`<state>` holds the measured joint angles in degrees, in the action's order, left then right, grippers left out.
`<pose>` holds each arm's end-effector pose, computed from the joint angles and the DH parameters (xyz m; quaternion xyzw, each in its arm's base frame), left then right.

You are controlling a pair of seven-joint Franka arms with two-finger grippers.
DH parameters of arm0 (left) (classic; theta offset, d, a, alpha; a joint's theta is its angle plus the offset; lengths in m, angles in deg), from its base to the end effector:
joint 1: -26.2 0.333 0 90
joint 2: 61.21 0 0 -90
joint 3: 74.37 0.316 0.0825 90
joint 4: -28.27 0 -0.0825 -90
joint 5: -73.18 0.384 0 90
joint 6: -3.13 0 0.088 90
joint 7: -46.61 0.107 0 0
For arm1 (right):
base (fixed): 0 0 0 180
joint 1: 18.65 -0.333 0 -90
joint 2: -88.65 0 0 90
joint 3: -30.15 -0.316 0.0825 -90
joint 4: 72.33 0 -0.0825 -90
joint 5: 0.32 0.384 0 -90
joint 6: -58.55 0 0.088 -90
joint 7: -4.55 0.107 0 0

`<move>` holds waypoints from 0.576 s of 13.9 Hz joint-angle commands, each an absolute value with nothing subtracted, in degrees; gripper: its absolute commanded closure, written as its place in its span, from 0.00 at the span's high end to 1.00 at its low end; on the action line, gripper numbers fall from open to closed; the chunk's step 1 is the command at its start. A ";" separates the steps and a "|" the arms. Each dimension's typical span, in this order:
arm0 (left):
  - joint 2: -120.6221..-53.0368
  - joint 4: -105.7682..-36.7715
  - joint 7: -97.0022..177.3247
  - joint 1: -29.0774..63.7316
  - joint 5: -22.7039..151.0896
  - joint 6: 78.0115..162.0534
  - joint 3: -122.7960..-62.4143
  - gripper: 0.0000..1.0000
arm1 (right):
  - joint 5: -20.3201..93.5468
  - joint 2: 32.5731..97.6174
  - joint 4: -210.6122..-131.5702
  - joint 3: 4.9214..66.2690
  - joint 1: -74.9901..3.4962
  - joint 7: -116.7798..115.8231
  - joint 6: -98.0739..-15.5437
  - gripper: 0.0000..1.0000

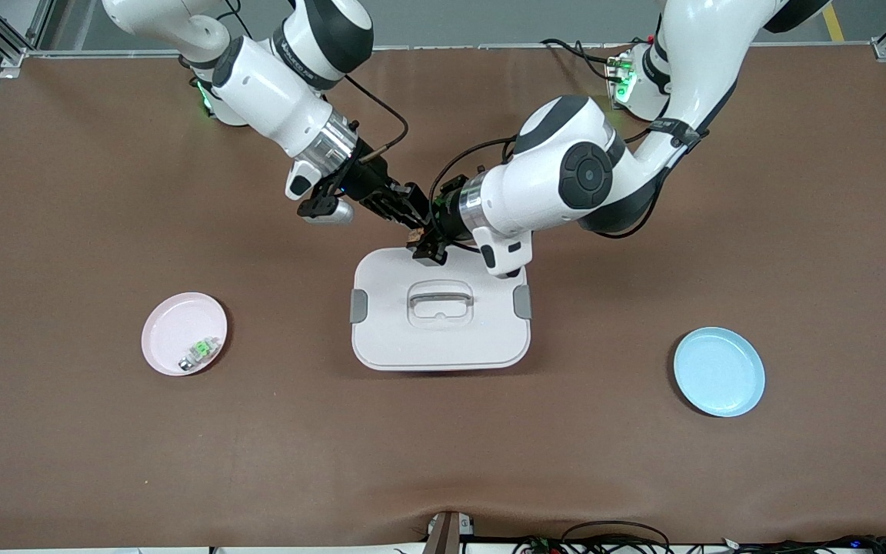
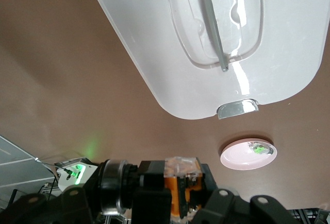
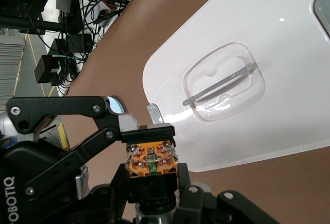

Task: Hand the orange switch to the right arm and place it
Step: 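Close the right gripper on the switch and open the left gripper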

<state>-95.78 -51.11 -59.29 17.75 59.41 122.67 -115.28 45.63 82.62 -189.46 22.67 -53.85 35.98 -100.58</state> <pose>0.5433 -0.4742 0.4542 0.7784 0.5454 -0.2591 0.1718 0.4702 0.3876 0.4515 -0.8996 0.2190 -0.0744 0.3706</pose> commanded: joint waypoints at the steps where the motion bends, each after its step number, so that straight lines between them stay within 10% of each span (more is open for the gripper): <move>1: -96.19 -49.78 -60.26 17.32 59.12 122.58 -115.15 0.14 | 46.00 81.97 -188.52 23.20 -55.04 35.75 -100.80 0.00; 4: -96.01 -49.69 -60.09 17.59 59.12 122.58 -115.15 0.45 | 46.00 81.97 -188.52 23.20 -55.04 35.40 -100.62 0.00; 5: -95.93 -49.69 -59.83 17.59 59.21 122.49 -115.15 0.99 | 45.91 81.97 -188.44 23.20 -55.04 35.23 -100.36 0.00; 8: -95.13 -49.78 -59.56 18.38 60.52 122.40 -115.15 1.00 | 45.91 81.79 -188.17 23.20 -54.95 35.14 -100.01 0.00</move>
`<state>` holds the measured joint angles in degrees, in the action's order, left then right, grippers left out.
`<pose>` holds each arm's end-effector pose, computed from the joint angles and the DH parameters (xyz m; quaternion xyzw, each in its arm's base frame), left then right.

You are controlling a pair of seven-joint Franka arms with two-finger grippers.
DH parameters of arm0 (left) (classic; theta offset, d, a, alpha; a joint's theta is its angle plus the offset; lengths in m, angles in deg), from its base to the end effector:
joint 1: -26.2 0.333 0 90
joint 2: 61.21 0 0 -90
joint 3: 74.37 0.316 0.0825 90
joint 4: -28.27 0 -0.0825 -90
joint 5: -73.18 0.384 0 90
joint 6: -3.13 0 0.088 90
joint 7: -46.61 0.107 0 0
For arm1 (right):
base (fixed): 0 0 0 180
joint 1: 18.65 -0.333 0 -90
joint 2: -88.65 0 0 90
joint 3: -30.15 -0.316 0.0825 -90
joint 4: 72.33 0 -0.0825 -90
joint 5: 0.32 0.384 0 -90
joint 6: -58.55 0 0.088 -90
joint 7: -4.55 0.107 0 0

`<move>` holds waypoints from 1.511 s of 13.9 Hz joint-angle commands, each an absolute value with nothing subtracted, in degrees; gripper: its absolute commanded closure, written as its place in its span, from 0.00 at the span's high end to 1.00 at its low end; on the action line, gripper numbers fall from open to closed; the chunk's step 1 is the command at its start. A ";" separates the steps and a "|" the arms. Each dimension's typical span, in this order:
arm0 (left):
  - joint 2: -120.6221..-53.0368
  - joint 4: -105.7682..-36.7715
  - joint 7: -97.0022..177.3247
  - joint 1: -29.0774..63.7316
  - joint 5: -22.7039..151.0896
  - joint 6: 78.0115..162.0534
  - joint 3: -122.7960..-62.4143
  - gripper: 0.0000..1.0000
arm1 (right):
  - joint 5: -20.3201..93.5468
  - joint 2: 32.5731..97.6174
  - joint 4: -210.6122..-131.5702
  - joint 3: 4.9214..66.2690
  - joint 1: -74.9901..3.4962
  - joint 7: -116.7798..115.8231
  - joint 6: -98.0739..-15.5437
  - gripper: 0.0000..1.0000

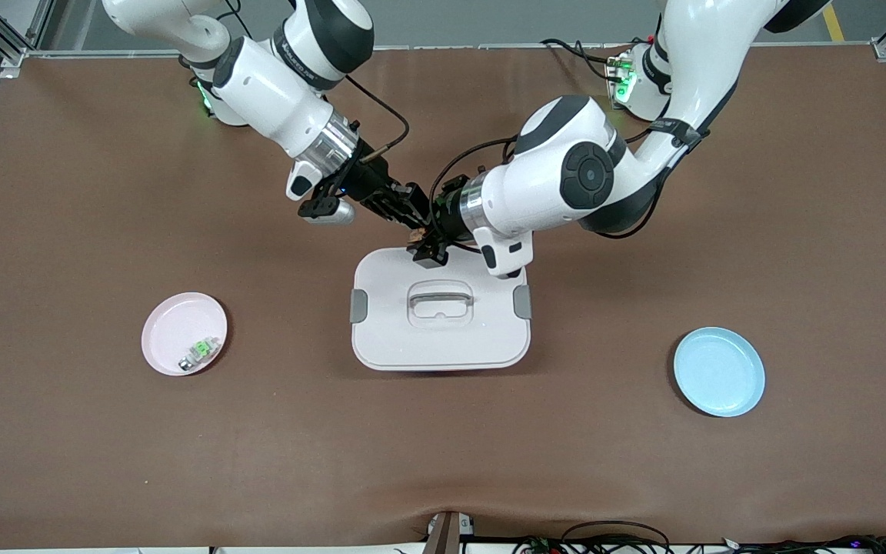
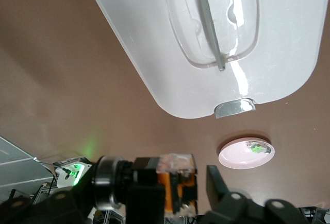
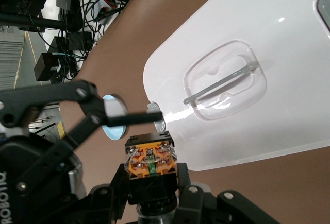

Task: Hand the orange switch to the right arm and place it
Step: 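Close the right gripper on the switch and open the left gripper, then carry the switch to the pink plate while the left gripper withdraws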

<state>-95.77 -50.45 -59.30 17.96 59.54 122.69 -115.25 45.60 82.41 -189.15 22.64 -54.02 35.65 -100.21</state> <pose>0.5477 -0.4713 0.4595 0.7769 0.5470 -0.2563 0.1777 0.4694 0.3906 0.4514 -0.9011 0.2136 -0.0724 0.3703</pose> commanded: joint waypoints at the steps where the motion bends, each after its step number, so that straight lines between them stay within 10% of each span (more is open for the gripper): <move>1: -94.87 -49.78 -59.65 18.47 60.79 122.40 -115.15 1.00 | 45.91 81.70 -188.17 23.20 -54.95 34.97 -100.01 0.00; 8: -91.71 -49.78 -59.47 22.68 69.74 120.74 -115.15 1.00 | 41.63 82.14 -187.47 23.82 -50.65 25.40 -91.06 0.00; 21: -88.55 -50.13 -42.27 31.73 84.52 110.63 -115.15 1.00 | 12.26 83.37 -174.20 23.82 -23.68 -22.02 -48.94 0.00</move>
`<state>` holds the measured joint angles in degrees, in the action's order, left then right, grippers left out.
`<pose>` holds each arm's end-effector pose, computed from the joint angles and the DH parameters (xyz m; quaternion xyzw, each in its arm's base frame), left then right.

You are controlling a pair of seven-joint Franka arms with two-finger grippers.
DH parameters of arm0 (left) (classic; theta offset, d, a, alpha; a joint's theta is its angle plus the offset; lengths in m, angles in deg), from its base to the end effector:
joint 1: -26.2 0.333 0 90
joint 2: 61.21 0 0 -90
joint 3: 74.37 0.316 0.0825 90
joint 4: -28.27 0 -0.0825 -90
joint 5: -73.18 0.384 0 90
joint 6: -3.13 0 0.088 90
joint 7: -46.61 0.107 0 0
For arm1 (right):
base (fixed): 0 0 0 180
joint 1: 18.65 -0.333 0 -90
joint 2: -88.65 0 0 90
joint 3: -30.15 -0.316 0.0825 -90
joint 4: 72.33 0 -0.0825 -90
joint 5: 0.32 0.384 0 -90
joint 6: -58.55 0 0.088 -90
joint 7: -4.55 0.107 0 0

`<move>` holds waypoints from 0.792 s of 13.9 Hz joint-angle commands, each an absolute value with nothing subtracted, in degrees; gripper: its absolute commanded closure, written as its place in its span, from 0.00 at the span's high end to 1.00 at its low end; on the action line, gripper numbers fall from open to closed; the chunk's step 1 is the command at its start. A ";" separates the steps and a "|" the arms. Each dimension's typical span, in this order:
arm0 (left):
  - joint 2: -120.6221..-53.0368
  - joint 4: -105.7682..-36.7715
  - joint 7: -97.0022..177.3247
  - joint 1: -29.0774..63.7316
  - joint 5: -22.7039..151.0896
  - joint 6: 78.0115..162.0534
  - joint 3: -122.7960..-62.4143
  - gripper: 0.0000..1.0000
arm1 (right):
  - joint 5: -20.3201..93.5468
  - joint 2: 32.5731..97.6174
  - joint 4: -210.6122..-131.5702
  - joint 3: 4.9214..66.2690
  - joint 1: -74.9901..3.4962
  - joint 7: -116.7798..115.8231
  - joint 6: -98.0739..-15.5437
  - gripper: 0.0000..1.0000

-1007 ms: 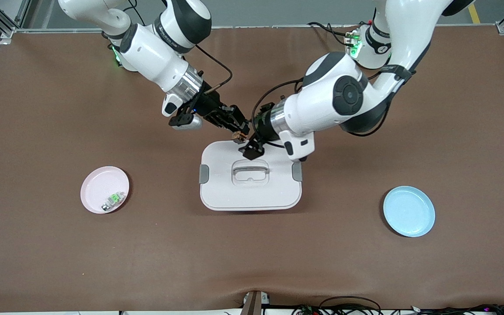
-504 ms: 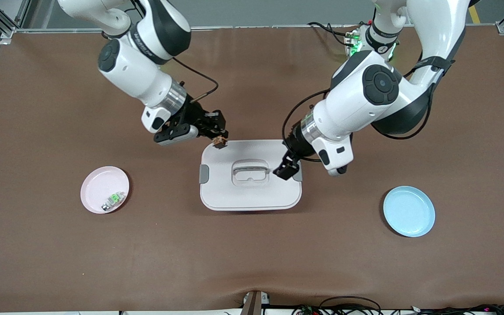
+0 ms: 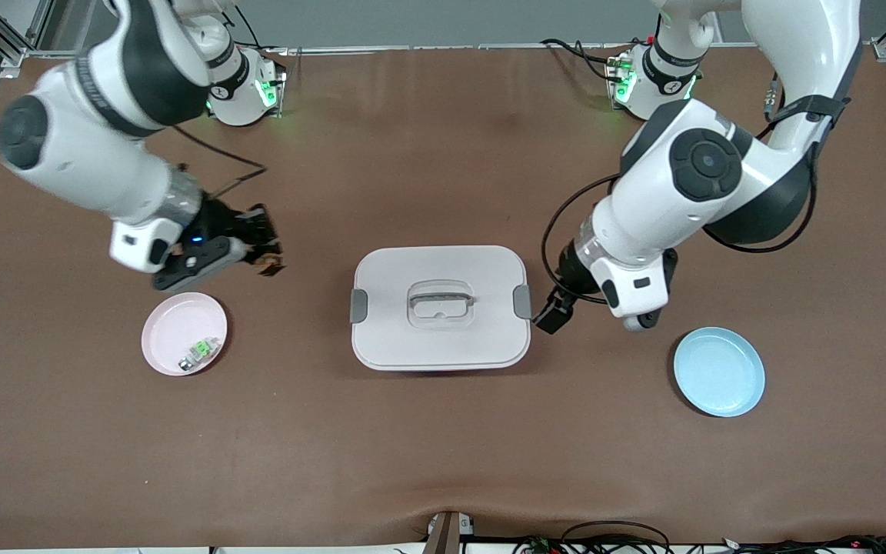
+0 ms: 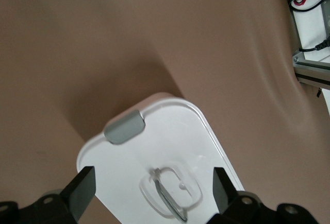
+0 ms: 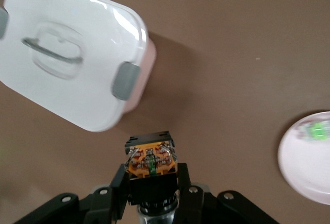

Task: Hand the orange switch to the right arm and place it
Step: 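Carry the switch to the pink plate while the left gripper withdraws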

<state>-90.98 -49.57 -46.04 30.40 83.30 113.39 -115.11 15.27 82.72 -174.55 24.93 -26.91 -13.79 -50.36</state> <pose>0.6244 -0.3191 0.4918 0.8655 0.4879 -0.0333 0.1084 0.5749 0.1561 0.4947 -0.9641 -0.2297 -0.0123 0.1329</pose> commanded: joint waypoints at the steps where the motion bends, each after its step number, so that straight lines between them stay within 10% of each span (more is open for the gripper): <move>1: -88.37 -50.04 -39.46 32.87 84.52 108.71 -115.24 1.00 | 11.38 83.29 -174.11 23.82 -21.83 -27.04 -48.86 0.00; 11: -85.91 -50.13 -19.59 38.85 90.41 102.89 -115.32 1.00 | 2.41 81.01 -176.56 23.82 -13.38 -57.66 -50.43 0.00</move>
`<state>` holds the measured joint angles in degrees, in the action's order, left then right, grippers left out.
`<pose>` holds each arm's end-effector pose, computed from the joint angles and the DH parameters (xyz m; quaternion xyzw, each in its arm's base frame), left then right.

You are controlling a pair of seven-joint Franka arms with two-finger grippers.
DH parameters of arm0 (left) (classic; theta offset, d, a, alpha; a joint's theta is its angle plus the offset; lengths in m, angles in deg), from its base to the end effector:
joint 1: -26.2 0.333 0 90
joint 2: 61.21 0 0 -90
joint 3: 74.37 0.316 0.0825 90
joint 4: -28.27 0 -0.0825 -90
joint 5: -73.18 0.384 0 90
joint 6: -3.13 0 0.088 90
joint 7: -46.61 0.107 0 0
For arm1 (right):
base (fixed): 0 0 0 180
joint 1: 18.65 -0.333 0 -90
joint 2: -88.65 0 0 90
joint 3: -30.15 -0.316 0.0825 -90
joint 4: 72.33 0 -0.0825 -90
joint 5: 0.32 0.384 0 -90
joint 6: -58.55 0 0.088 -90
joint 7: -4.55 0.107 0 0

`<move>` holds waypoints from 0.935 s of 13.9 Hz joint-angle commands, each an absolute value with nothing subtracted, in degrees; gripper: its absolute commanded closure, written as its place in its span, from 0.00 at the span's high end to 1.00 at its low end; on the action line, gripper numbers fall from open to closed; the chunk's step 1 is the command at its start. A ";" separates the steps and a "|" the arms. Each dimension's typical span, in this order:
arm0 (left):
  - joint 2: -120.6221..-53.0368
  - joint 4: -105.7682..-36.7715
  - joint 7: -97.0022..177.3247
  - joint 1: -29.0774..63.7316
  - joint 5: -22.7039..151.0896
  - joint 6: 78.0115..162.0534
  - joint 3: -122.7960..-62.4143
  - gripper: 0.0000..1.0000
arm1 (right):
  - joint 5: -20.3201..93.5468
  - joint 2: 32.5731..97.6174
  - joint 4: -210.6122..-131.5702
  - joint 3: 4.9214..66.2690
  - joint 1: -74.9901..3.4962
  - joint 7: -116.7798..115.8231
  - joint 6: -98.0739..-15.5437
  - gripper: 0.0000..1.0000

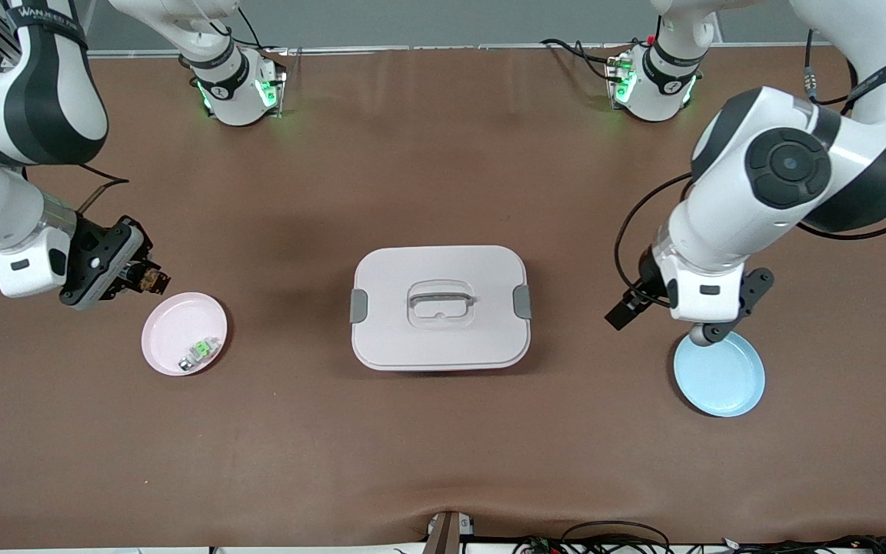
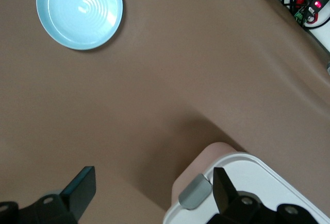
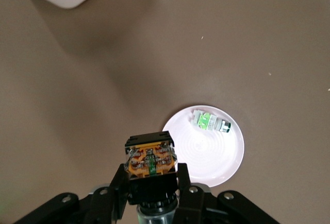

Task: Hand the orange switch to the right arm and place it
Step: 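Carry the switch to the pink plate while the left gripper withdraws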

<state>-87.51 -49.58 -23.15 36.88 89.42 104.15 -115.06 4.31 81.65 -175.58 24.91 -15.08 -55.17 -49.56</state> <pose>0.6363 -0.2344 0.5108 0.9379 0.3459 0.0122 0.0239 0.5928 0.0213 0.4715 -0.8657 -0.4982 -0.0051 0.0472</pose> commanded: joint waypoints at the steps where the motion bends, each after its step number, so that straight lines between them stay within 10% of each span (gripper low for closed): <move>1: -85.47 -50.13 -17.66 39.73 90.41 102.19 -115.32 1.00 | 1.62 80.91 -177.88 23.82 -13.11 -58.89 -52.35 0.00; 13: -80.46 -50.04 3.09 49.93 89.27 97.53 -116.64 1.00 | 1.09 71.96 -190.63 23.82 -6.70 -82.45 -82.32 0.00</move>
<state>-82.37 -49.56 -0.24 47.96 89.44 98.72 -115.54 1.85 74.07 -190.60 24.90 -8.87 -79.64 -79.57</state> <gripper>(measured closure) 0.000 0.581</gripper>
